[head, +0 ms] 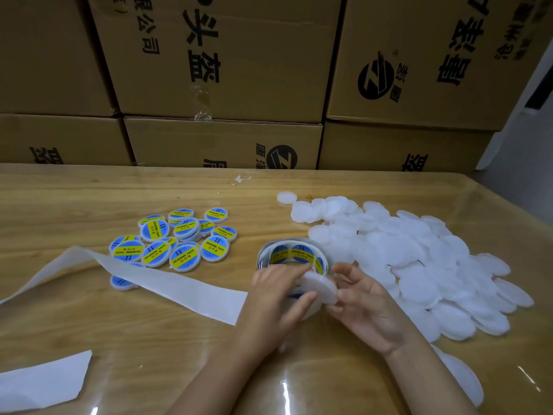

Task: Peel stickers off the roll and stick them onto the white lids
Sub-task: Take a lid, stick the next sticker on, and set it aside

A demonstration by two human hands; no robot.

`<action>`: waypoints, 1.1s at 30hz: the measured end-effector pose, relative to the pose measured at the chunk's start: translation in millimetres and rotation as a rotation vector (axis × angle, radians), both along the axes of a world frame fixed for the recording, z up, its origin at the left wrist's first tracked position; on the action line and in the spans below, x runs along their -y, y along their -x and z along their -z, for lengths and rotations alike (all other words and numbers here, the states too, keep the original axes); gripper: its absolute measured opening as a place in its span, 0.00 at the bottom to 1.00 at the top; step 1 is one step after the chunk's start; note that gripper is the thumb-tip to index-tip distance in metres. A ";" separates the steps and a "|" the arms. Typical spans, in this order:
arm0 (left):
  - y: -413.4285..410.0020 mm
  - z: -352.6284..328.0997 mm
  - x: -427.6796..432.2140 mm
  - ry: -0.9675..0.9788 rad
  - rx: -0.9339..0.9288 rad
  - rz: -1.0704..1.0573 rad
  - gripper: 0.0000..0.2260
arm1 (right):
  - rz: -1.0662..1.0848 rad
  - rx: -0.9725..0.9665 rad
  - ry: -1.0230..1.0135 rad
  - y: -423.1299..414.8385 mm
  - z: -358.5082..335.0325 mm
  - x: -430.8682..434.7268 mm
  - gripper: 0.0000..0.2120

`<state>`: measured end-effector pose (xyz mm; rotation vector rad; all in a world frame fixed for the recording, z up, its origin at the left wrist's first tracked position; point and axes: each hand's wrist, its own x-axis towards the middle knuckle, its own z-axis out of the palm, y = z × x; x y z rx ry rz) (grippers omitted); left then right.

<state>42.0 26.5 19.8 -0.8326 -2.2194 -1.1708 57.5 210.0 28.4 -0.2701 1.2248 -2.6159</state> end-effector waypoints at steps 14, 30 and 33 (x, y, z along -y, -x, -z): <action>-0.5 -1.5 6.1 0.252 0.020 -0.010 0.16 | 0.643 -0.660 -1.440 9.9 20.2 0.1 0.25; 2.8 1.7 13.3 0.054 0.198 -0.205 0.18 | 0.780 -0.807 -1.507 9.8 24.9 12.7 0.08; 3.9 0.8 14.2 0.120 0.139 -0.320 0.17 | 0.808 -0.852 -1.483 10.4 24.7 18.3 0.06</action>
